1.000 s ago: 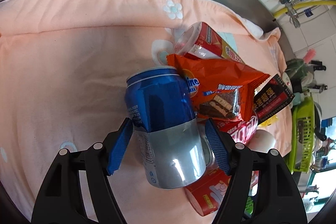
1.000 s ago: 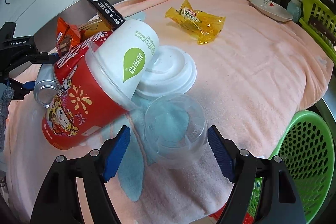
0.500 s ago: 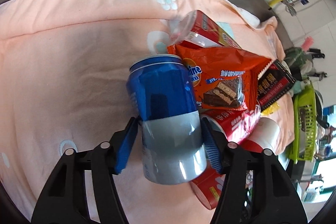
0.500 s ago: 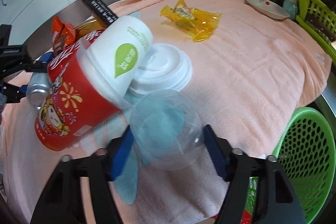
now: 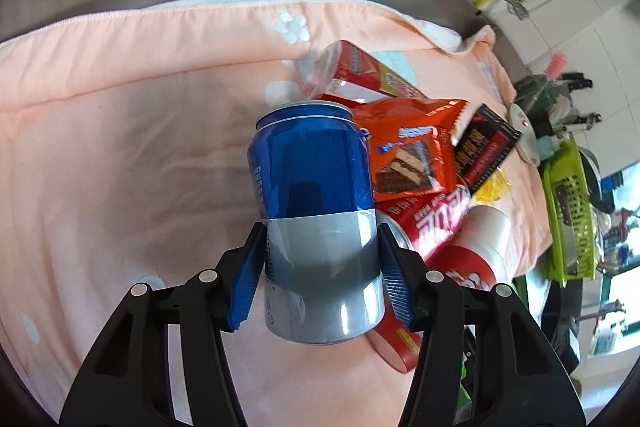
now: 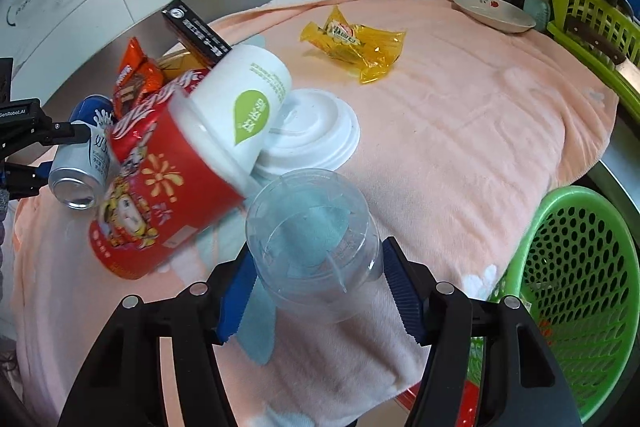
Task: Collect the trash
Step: 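Carry the can and clear lid to the green basket and release both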
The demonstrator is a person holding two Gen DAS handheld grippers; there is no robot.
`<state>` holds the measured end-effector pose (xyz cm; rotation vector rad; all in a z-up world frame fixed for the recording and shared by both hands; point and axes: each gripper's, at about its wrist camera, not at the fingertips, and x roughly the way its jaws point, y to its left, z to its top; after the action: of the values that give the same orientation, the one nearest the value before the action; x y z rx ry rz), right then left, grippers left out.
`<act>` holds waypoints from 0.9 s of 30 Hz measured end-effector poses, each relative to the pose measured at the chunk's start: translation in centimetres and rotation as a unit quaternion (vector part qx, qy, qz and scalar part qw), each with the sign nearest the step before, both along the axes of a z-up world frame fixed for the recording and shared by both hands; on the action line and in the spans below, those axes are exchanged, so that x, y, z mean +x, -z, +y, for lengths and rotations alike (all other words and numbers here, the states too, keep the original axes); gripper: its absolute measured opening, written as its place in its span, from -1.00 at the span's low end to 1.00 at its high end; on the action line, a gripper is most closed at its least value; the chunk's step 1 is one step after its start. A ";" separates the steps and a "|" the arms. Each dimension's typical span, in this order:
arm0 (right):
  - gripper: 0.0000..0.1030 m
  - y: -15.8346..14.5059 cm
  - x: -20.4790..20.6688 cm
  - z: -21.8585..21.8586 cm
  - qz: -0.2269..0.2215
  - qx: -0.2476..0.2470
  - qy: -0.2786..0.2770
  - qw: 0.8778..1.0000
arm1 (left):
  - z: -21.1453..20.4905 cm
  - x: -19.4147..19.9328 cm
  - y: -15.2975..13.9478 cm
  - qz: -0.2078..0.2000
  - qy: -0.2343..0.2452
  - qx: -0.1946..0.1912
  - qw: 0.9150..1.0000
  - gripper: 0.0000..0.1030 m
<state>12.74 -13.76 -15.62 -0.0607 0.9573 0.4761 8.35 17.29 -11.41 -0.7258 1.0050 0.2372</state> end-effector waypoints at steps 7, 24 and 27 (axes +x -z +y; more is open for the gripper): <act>0.17 -1.6 -1.7 -2.1 -0.008 0.018 0.021 1.000 | -0.5 -2.3 -1.7 -0.023 0.029 -0.001 0.999 0.05; 0.17 -0.1 -2.4 -19.0 0.012 -0.027 0.227 0.973 | -9.6 -2.5 -7.7 -0.097 0.177 -0.016 0.979 0.05; 0.17 1.2 -2.5 -21.9 0.029 -0.028 0.252 0.967 | -12.1 -1.6 -8.0 -0.101 0.205 -0.019 0.973 0.05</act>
<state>10.20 -35.62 -16.86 0.1453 1.0011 -0.0191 6.71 5.17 -3.37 -0.5485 0.9422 -0.2125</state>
